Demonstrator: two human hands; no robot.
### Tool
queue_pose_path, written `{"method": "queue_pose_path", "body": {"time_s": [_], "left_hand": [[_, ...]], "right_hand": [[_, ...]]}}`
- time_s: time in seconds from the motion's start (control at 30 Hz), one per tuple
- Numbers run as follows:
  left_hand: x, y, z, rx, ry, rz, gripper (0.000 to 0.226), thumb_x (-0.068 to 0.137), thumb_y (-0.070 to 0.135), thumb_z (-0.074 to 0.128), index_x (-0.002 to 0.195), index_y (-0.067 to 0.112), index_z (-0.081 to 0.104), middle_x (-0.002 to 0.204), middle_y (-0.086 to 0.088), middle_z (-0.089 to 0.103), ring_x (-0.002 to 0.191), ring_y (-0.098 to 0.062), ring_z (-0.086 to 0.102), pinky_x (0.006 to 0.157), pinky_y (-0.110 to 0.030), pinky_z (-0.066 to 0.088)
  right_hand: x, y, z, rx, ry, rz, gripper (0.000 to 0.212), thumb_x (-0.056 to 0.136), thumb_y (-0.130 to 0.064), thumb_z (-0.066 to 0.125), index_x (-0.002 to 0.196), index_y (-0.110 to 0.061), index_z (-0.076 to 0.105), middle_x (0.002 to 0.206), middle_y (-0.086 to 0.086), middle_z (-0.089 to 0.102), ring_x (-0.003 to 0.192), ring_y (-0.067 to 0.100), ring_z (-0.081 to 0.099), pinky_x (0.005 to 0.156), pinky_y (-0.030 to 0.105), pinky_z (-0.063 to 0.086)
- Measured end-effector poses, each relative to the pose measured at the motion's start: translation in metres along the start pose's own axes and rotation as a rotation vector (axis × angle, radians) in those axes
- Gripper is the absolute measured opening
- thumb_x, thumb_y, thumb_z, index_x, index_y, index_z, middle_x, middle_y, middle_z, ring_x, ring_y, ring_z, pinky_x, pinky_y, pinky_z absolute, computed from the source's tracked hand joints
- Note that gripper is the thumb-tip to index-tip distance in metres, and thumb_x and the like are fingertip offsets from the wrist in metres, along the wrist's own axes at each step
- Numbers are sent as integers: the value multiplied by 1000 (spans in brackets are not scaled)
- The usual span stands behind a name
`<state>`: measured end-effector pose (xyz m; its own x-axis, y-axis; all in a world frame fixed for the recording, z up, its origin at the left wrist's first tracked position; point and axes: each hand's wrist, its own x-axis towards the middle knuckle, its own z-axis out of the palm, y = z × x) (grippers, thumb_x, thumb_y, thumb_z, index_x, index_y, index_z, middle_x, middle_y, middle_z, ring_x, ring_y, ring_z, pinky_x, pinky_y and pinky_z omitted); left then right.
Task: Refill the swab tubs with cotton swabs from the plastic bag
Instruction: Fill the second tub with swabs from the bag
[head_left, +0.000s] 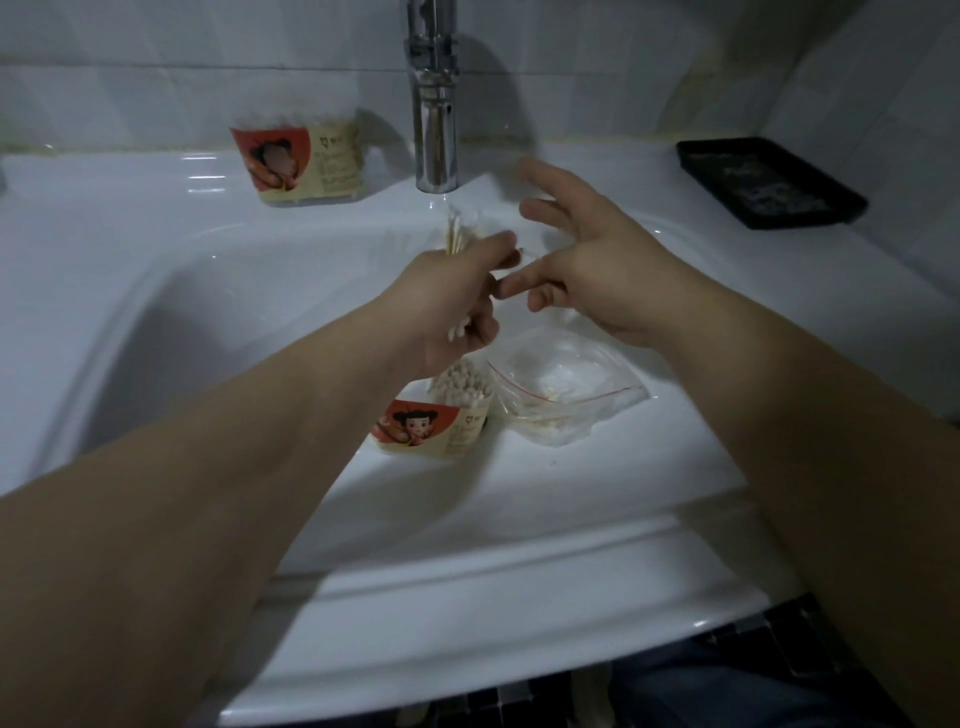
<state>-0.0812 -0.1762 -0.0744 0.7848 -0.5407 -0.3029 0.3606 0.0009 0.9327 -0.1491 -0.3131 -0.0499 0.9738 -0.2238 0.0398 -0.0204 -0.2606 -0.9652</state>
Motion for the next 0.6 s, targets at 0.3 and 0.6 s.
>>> {"method": "queue_pose_path", "body": {"time_s": [0.3,0.6], "left_hand": [[-4,-1,3,85,26,70,19,99,31,63,96,13,65,66,3,47,48,-8,39,46,-22,32],[3,0,-1,-114,222,53,24,106,21,46,85,13,54,57,2,53,52,-13,52,52,-24,45]], "right_hand": [[-7,0,6,-103,-112,43,84,95,12,50,159,-36,23,158,3,36,81,25,77,64,33,54],[-1,8,-1,-708,-139,57,20,95,-38,64,109,-31,76,105,-11,70,101,9,65,93,29,51]]}}
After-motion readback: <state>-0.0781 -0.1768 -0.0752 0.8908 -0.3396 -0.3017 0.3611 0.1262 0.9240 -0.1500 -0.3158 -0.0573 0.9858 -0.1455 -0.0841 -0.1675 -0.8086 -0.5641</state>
